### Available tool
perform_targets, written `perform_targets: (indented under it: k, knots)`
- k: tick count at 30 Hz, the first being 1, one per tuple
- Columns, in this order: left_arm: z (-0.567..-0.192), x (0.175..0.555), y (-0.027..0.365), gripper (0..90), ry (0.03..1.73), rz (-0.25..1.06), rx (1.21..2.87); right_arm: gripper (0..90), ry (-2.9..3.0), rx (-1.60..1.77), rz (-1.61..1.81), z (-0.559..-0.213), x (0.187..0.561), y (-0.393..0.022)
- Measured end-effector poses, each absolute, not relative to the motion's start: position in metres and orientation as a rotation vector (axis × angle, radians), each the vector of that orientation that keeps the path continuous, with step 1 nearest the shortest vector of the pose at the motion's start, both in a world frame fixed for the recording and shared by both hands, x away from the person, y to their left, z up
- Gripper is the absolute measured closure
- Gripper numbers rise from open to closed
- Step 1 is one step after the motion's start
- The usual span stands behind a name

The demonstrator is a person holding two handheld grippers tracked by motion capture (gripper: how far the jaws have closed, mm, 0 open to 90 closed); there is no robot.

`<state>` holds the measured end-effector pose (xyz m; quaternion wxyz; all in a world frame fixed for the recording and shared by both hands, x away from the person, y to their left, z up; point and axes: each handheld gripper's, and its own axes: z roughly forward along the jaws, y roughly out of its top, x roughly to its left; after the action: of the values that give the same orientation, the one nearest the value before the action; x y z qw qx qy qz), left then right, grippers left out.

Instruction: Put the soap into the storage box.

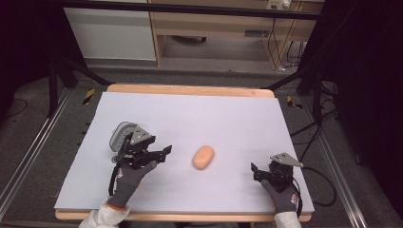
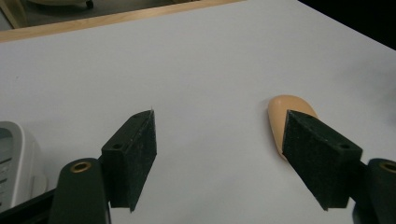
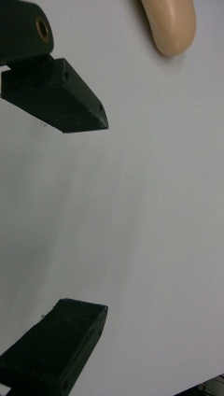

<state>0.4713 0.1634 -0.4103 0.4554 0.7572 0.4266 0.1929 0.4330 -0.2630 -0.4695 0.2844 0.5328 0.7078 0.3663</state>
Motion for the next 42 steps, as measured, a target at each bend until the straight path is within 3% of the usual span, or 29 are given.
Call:
perform_targets:
  k: [25,42]
  knots:
    - [-0.413,0.487,0.091,24.8,0.95,0.428,1.968,8.8,1.911,1.42,0.976,-0.469,0.435,-0.26]
    - [-0.425,0.494,0.066,24.4,0.941,0.406,2.023,8.6,1.914,1.43,0.974,-0.469,0.435,-0.259]
